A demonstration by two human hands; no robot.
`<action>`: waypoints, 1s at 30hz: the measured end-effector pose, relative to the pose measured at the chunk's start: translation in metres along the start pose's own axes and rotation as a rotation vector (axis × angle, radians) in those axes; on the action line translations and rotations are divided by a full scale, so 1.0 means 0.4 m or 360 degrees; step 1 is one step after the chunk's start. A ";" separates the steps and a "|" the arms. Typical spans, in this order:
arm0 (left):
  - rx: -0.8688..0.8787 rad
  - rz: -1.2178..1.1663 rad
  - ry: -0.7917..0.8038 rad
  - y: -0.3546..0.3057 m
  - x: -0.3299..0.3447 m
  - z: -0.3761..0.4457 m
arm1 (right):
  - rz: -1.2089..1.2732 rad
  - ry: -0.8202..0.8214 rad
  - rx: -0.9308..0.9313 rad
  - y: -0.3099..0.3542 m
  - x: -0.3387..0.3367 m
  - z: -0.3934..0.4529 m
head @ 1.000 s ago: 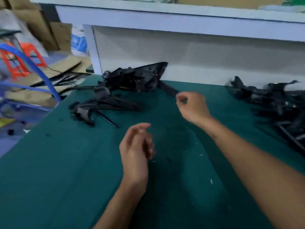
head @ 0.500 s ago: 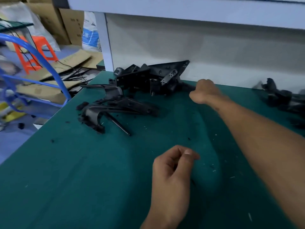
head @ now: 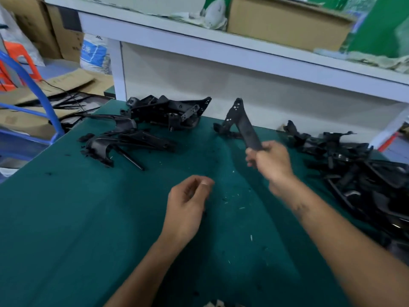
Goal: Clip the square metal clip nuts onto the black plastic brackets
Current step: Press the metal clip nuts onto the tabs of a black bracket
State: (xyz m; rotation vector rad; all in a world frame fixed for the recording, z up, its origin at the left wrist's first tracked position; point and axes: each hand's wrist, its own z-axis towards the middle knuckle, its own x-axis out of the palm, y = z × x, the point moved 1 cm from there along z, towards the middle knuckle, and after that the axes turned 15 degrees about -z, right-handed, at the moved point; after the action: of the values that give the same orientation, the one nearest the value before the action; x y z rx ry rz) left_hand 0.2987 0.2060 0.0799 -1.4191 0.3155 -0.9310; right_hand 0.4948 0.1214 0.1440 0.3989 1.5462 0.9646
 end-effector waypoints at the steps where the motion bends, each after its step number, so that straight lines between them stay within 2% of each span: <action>1: -0.0025 0.0023 -0.0003 -0.004 0.002 -0.002 | 0.0180 0.0096 0.0003 -0.014 0.008 -0.071; 4: -0.0180 0.0007 0.0015 -0.032 0.024 -0.013 | 0.0454 0.0278 -0.0058 -0.054 0.030 -0.267; 6: -0.0250 -0.0125 -0.0075 -0.056 0.048 -0.025 | 0.0506 0.0328 -0.0130 -0.072 0.036 -0.363; 9: -0.0328 -0.0333 -0.0220 -0.096 0.092 -0.050 | 0.0427 0.0360 -0.0245 -0.075 0.046 -0.450; 11: -0.0355 -0.0352 -0.0250 -0.129 0.121 -0.064 | 0.0207 0.0252 -0.0373 -0.072 0.051 -0.472; 13: -0.0270 -0.0235 -0.0238 -0.158 0.142 -0.068 | 0.0067 0.0202 -0.0500 -0.062 0.055 -0.483; 15: 0.0015 -0.0084 -0.0168 -0.179 0.155 -0.067 | -0.0034 0.0210 -0.0655 -0.054 0.052 -0.489; 18: 0.0329 0.0425 0.0108 -0.175 0.168 -0.078 | -0.0067 0.0253 -0.0749 -0.052 0.035 -0.483; 20: 0.0373 0.0667 0.0316 -0.135 0.158 -0.087 | -0.0060 0.0265 -0.0714 -0.059 0.014 -0.473; 23: 0.0236 0.0648 0.0525 -0.077 0.127 -0.093 | -0.0038 0.0306 -0.0744 -0.095 -0.024 -0.472; 25: 0.0283 0.0717 0.0571 -0.053 0.104 -0.088 | -0.0069 0.0344 -0.0798 -0.138 -0.053 -0.485; 30: 0.0419 0.1251 0.0564 -0.018 0.060 -0.064 | -0.0276 0.0622 -0.0875 -0.253 -0.100 -0.519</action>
State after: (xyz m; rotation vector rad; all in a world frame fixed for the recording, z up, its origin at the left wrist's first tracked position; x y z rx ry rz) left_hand 0.2934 0.1721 0.0900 -0.7660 0.9050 -0.5296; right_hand 0.3365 -0.0401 0.0820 -0.3246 1.5449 1.3268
